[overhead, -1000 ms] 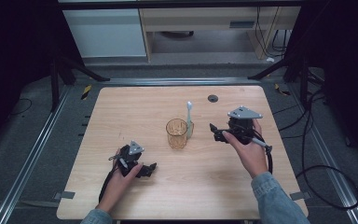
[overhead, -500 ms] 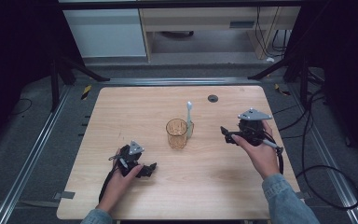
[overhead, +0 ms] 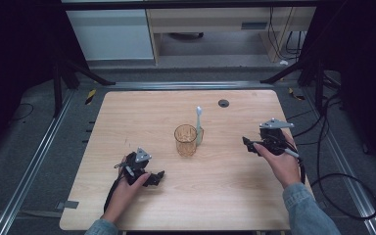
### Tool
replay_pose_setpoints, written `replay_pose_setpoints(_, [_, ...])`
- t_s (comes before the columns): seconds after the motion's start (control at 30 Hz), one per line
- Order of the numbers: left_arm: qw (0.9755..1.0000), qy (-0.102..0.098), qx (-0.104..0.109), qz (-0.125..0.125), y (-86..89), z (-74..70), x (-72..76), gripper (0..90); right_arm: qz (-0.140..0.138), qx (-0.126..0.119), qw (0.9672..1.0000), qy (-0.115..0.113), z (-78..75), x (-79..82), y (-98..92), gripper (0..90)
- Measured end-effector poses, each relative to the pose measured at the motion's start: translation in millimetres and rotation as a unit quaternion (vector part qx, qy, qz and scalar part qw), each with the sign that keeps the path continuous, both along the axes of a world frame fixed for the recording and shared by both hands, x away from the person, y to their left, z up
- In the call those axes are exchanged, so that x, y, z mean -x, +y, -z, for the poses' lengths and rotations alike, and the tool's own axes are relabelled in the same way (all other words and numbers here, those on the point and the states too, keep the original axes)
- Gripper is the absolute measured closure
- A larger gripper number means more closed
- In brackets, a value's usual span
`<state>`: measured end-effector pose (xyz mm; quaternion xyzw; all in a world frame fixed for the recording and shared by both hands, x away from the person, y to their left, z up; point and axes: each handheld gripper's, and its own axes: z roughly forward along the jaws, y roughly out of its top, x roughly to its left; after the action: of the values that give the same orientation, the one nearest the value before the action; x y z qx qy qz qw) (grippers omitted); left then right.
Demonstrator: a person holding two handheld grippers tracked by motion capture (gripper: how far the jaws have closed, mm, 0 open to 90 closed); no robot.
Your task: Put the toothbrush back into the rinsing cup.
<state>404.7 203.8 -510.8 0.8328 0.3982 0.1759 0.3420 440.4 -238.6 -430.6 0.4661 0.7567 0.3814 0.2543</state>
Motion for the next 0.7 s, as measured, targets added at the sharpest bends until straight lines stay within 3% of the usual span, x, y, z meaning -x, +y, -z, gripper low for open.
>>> replay_pose_setpoints(0.3, [1.0000, 0.000, 0.000, 0.000, 0.0, 0.0, 0.0, 0.0, 0.021, -0.011, 0.9992, 0.033, 18.8, -7.8, -12.8, 19.2])
replay_pose_setpoints(0.5, [1.0000, 0.000, 0.000, 0.000, 0.0, 0.0, 0.0, 0.0, 0.029, -0.017, 0.9973, 0.065, 39.3, -10.7, -15.8, 12.4])
replay_pose_setpoints(0.7, [1.0000, 0.000, -0.001, 0.000, 0.0, 0.0, 0.0, 0.0, 0.040, -0.019, 0.9959, 0.078, 58.5, -12.6, -17.0, 10.7])
